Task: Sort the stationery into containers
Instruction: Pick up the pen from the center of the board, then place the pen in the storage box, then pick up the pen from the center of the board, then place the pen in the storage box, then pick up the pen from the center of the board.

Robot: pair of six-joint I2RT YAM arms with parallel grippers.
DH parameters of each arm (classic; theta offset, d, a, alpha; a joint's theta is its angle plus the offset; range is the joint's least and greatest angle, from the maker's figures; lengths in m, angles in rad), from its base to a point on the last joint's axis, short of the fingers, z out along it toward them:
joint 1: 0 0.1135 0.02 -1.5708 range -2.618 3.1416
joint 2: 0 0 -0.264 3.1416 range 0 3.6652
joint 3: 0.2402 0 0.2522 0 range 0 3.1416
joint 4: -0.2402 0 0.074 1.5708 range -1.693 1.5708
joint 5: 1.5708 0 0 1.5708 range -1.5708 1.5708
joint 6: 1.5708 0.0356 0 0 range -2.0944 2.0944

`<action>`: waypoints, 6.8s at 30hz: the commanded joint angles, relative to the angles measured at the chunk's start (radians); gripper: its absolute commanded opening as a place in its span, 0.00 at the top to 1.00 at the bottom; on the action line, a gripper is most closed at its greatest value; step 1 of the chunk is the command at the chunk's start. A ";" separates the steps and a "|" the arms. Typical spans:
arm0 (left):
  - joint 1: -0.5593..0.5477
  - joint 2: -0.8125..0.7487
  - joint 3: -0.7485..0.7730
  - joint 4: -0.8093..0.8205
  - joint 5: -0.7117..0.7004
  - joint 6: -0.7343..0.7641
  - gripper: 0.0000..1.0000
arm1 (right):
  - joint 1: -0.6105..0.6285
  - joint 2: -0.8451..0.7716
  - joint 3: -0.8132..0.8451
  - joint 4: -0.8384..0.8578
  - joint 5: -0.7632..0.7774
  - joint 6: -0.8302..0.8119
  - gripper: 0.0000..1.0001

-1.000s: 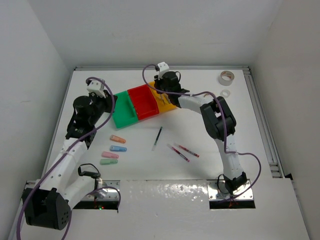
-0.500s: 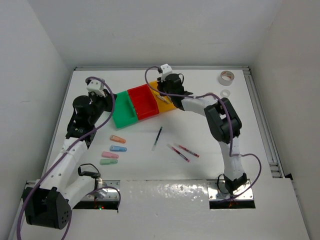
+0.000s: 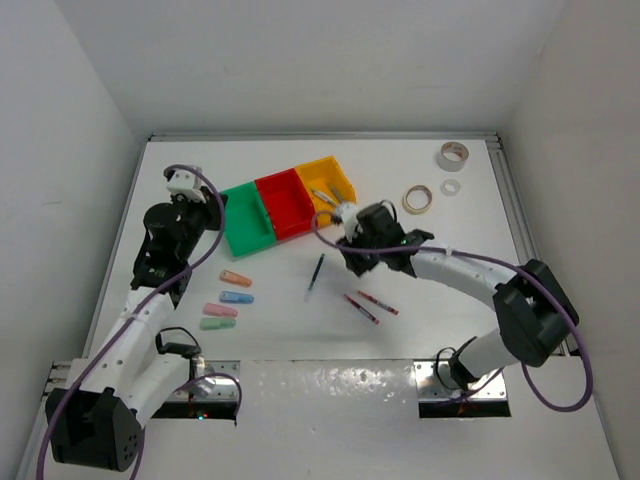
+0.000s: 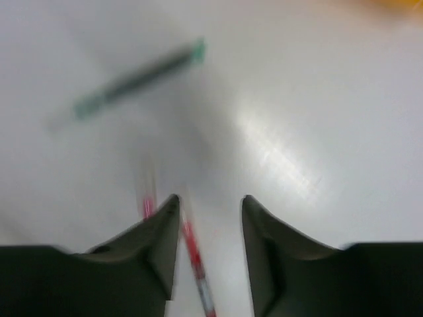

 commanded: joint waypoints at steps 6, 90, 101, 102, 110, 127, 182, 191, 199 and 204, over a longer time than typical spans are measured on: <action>0.015 -0.070 -0.055 0.057 -0.041 -0.046 0.90 | 0.073 -0.057 -0.194 -0.098 0.077 0.043 0.67; 0.185 -0.155 -0.143 0.043 -0.302 -0.004 0.88 | -0.121 0.488 0.783 0.153 0.042 0.080 0.75; 0.185 -0.195 -0.178 0.050 -0.294 -0.024 0.86 | 0.124 0.132 0.154 -0.233 0.062 -0.071 0.33; 0.185 -0.195 -0.182 0.056 -0.290 -0.024 0.86 | 0.136 0.127 0.115 -0.233 0.068 -0.052 0.29; 0.185 -0.196 -0.199 0.059 -0.236 -0.026 0.86 | 0.239 0.138 -0.027 -0.196 0.151 0.116 0.34; 0.185 -0.205 -0.207 0.030 -0.287 0.006 0.85 | 0.238 0.025 0.059 -0.261 0.231 0.134 1.00; 0.271 -0.136 -0.161 0.025 -0.307 0.019 0.85 | 0.114 0.193 0.366 -0.049 0.485 0.816 0.37; 0.217 -0.127 -0.144 -0.002 -0.297 0.009 0.85 | 0.224 0.408 0.536 -0.336 0.483 1.054 0.28; 0.182 -0.201 -0.186 -0.029 -0.353 0.025 0.84 | 0.248 0.476 0.433 -0.276 0.421 1.092 0.40; 0.145 -0.242 -0.184 -0.079 -0.400 0.040 0.84 | 0.270 0.543 0.410 -0.319 0.435 1.106 0.51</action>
